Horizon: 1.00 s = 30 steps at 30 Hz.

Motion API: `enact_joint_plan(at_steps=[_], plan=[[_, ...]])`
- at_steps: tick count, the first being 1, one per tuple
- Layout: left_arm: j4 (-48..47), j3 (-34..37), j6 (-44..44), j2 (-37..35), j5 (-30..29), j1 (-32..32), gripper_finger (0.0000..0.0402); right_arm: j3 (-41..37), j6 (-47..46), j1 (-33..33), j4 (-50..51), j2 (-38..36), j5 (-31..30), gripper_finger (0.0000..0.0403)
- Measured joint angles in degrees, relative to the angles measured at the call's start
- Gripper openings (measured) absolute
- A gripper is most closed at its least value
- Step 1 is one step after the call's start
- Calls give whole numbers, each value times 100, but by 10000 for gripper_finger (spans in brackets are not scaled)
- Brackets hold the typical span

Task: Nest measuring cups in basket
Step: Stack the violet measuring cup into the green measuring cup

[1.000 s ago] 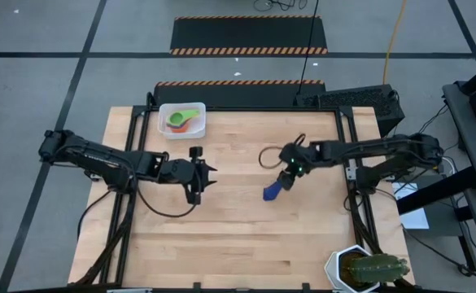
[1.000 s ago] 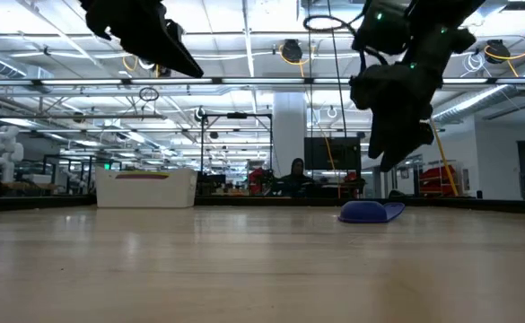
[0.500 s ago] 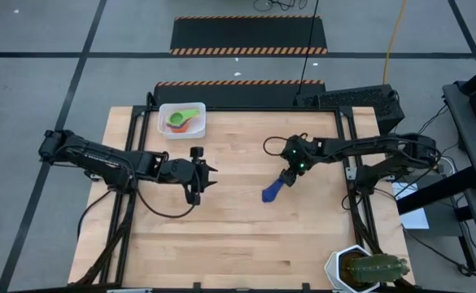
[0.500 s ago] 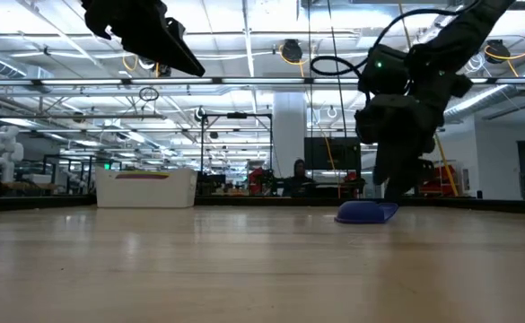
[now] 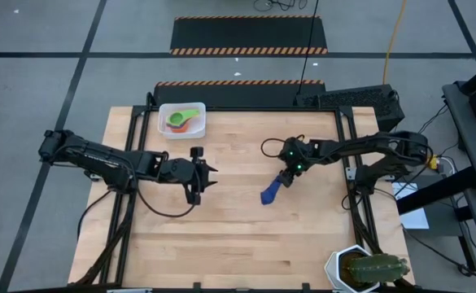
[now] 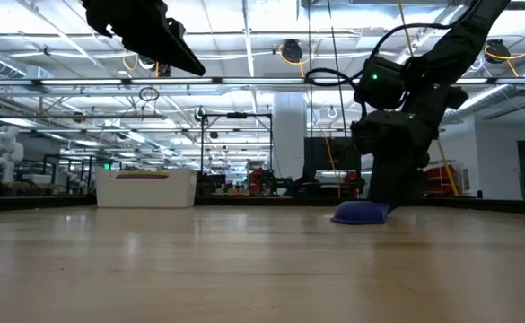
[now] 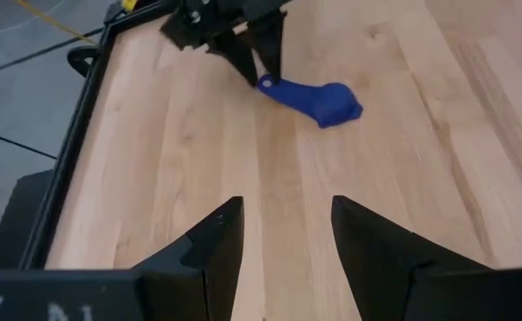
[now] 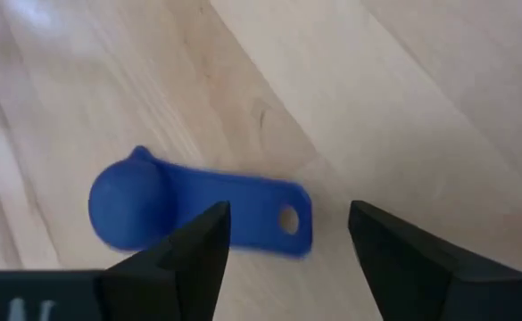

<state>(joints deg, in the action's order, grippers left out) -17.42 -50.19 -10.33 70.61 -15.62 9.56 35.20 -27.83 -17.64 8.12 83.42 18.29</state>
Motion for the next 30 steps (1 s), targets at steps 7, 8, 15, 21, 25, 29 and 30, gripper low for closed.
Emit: enact_joint_plan(at_steps=[7,8,15,21,25,29,30], plan=[[14,0,35,0,66,26,175,20,113,-7,-426,407,295,211],[15,0,34,0,66,28,175,20,123,-7,-430,417,327,203],[13,0,35,0,78,27,175,11,285,-8,-384,435,764,122],[12,0,34,0,79,26,175,0,562,-1,-320,444,913,54],[13,0,34,0,79,26,175,-2,780,4,-337,437,1099,10],[13,0,33,0,79,26,175,-2,885,15,-360,383,1333,7],[14,0,35,0,79,26,175,-4,882,15,-373,327,1390,6]])
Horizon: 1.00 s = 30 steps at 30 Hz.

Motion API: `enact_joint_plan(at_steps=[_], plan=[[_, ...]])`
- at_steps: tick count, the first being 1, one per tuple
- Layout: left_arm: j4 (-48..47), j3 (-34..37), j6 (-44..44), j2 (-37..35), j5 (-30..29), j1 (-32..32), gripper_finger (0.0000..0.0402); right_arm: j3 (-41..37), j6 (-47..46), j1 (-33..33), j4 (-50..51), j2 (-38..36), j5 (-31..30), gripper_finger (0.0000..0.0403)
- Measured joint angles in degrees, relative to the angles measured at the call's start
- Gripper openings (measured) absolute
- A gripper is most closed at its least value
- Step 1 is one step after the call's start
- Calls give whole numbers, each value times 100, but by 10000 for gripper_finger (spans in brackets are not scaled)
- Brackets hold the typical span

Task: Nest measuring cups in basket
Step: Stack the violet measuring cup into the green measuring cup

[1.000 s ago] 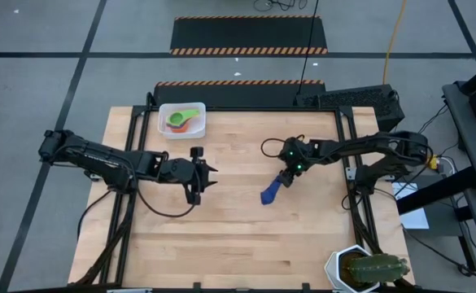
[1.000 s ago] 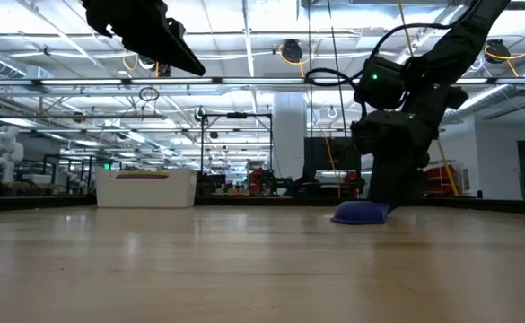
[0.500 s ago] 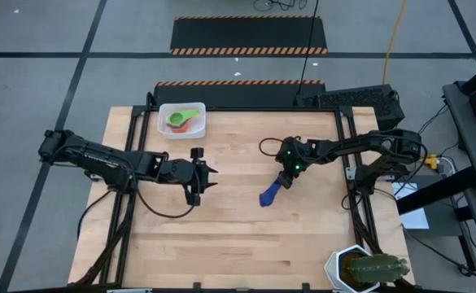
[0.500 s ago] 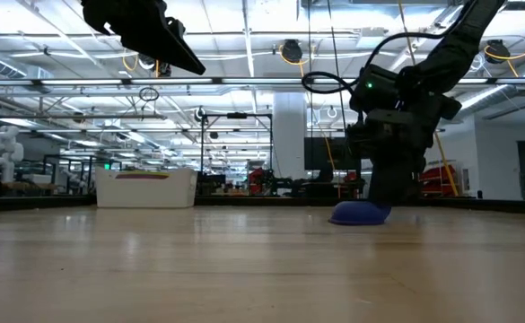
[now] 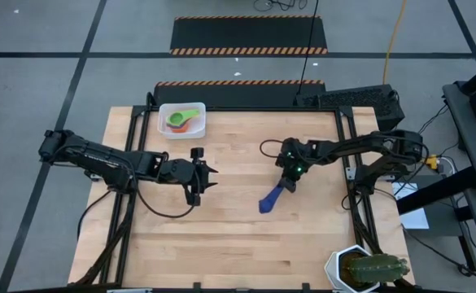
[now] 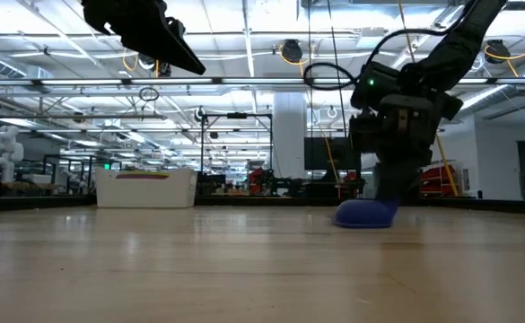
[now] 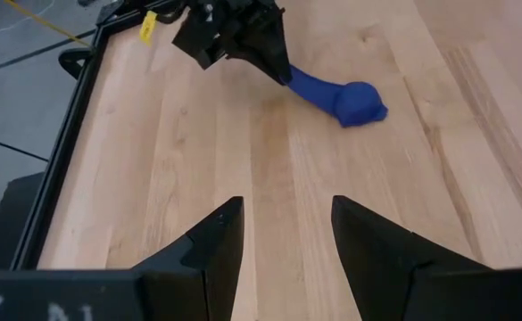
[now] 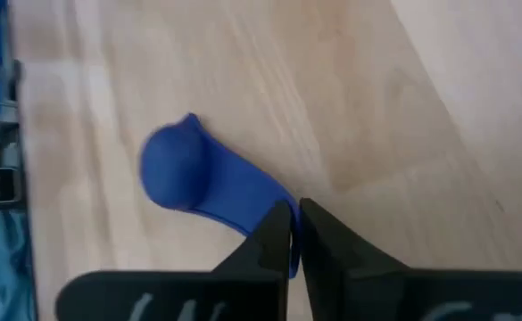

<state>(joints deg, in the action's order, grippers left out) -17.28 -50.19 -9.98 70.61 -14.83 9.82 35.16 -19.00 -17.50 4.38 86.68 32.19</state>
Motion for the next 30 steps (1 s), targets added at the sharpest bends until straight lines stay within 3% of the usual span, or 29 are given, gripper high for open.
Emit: enact_joint_plan(at_steps=[6,13,18,22,30], plan=[[173,0,51,-2,-2,0,175,-1,-90,230,-336,-719,-141,1],[523,0,103,-2,-4,-20,175,1,-42,752,-370,-1855,-1537,1],[839,0,146,-2,-12,-22,175,1,502,1392,-434,-2443,-3062,0],[1008,0,177,53,-22,-22,175,1,846,1960,-966,-2543,-4182,0],[1518,-2,80,692,-730,253,175,4,1741,2879,-2143,-2409,-5538,0]])
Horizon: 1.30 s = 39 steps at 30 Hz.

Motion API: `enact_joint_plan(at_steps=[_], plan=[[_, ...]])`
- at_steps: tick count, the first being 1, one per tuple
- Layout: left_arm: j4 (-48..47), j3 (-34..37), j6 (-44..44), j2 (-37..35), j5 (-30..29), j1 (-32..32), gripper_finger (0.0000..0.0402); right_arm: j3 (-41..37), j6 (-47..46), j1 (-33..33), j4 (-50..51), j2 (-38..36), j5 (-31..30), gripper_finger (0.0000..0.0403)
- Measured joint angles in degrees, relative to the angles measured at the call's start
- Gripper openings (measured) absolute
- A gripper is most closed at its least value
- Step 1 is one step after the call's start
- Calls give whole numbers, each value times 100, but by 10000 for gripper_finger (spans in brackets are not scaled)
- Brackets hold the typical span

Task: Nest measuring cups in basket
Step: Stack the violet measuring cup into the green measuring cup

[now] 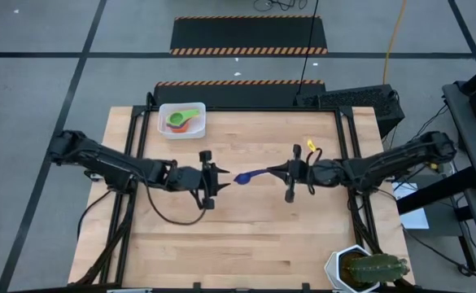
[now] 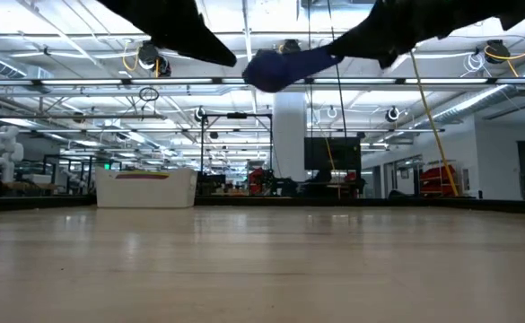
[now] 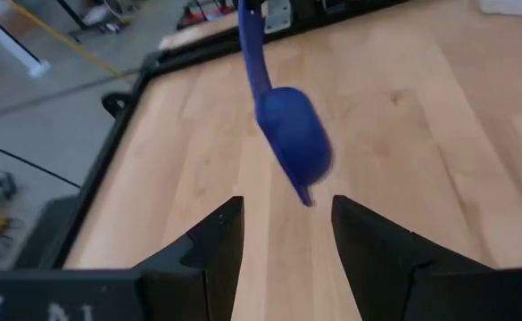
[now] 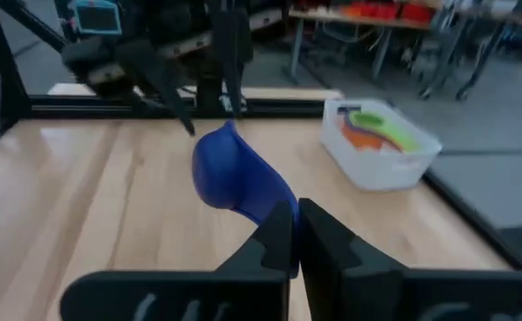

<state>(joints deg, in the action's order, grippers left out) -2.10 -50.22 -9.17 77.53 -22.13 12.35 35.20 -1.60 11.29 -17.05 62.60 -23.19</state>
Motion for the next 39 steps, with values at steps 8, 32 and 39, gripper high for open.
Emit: enact_joint_plan(at_steps=[8,32,39], plan=[[697,0,-286,362,-610,311,175,-344,633,540,-1099,89,-578,0],[1858,0,827,359,2568,-403,175,-1095,3312,983,-2983,87,-508,0],[1877,0,934,360,3036,-551,169,-1095,3424,983,-2995,87,-397,0]])
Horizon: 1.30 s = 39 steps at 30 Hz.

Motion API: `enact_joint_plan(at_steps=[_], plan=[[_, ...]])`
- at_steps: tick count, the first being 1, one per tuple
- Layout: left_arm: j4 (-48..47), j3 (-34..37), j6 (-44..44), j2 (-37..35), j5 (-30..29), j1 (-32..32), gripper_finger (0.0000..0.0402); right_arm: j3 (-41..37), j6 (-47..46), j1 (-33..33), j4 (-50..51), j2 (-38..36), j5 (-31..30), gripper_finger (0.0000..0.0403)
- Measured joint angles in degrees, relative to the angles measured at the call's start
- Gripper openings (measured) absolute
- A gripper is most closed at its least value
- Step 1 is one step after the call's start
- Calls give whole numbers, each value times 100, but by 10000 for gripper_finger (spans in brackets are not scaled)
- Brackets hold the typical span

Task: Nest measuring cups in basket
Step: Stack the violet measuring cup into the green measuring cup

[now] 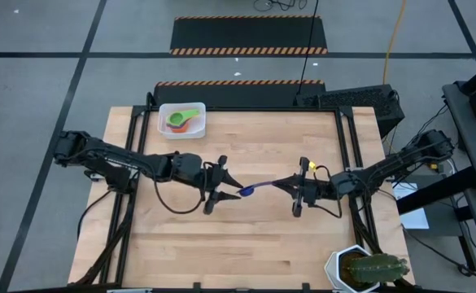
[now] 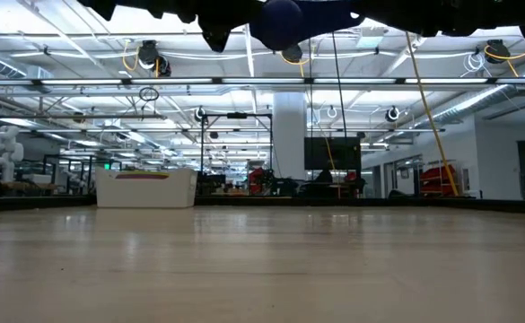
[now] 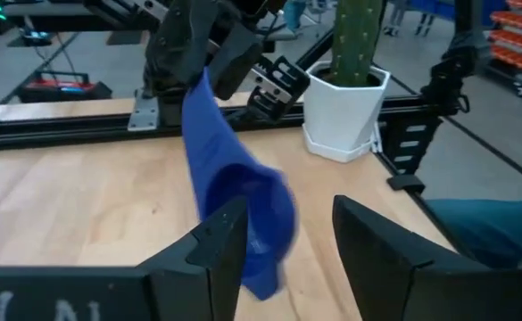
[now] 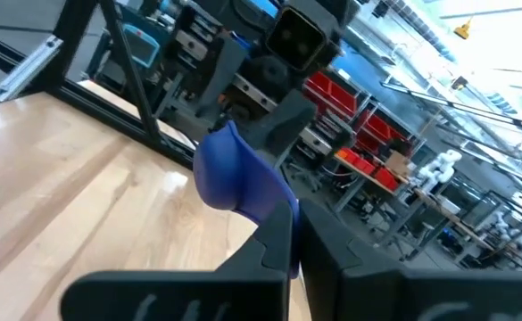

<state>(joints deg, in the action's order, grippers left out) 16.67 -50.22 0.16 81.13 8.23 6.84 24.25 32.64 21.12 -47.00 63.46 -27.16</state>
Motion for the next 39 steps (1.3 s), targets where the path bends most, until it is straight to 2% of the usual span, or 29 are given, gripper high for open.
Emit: enact_joint_plan(at_steps=[11,24,39], plan=[[159,13,486,285,491,-118,95,0,125,0,-80,64,179,0],[269,0,670,312,981,-152,92,37,398,0,-551,485,182,0],[116,0,750,312,987,-152,92,37,402,0,-549,483,180,0]])
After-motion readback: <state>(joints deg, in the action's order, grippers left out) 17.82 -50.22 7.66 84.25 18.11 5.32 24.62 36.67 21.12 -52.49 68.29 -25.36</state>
